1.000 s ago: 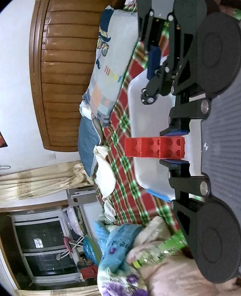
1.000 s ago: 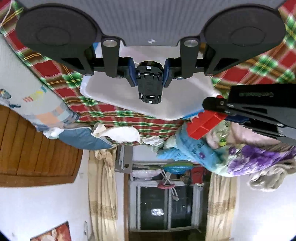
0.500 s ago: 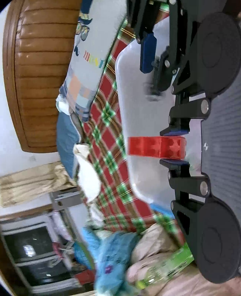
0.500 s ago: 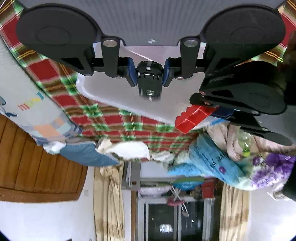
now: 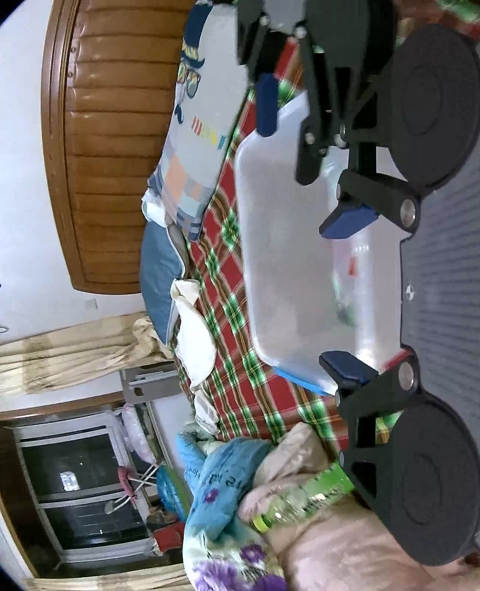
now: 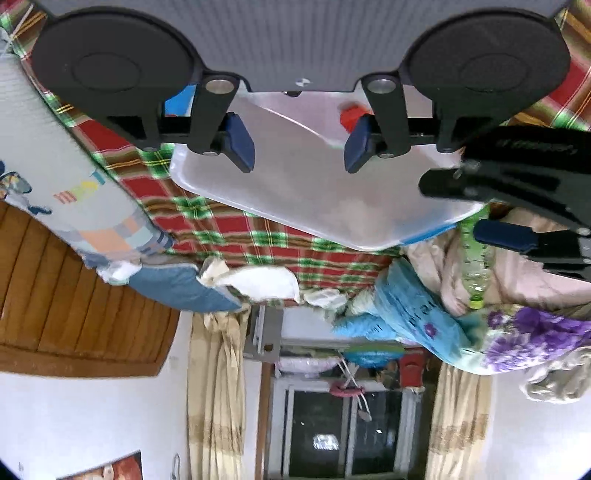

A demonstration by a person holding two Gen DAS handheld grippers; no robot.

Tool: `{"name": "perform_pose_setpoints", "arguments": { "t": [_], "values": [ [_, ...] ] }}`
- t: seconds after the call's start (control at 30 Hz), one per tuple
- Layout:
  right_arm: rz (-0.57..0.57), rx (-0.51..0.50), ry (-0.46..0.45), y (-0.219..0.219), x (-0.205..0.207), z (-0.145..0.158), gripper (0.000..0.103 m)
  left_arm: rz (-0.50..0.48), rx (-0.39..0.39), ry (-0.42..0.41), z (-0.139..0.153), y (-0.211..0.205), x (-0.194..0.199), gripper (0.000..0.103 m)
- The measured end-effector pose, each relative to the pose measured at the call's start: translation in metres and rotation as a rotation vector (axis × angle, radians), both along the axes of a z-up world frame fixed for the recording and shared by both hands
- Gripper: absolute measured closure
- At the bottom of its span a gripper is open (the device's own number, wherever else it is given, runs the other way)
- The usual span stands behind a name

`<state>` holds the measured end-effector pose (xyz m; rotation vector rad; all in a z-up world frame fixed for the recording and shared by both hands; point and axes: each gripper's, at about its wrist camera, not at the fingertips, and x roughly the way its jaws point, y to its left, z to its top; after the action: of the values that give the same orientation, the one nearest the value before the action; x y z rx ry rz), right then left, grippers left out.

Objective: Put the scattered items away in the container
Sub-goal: 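Return both tools to the toys and grasp the blue brick with the left tool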

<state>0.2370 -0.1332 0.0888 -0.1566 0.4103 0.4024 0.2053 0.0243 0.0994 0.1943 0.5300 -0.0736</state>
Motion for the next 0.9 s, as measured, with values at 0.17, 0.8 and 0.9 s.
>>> {"name": "perform_pose_setpoints", "arguments": {
  "t": [0.17, 0.8, 0.9],
  "values": [
    [0.039, 0.013, -0.018, -0.006, -0.044, 0.0, 0.04, -0.013, 0.023, 0.01, -0.012, -0.005, -0.047, 0.032],
    [0.045, 0.035, 0.188, -0.031, -0.115, -0.096, 0.033, 0.029, -0.097, 0.206, -0.121, 0.003, -0.147, 0.03],
    [0.045, 0.028, 0.178, -0.031, -0.12, -0.099, 0.034, 0.023, -0.116, 0.212, -0.126, -0.003, -0.142, 0.031]
  ]
}}
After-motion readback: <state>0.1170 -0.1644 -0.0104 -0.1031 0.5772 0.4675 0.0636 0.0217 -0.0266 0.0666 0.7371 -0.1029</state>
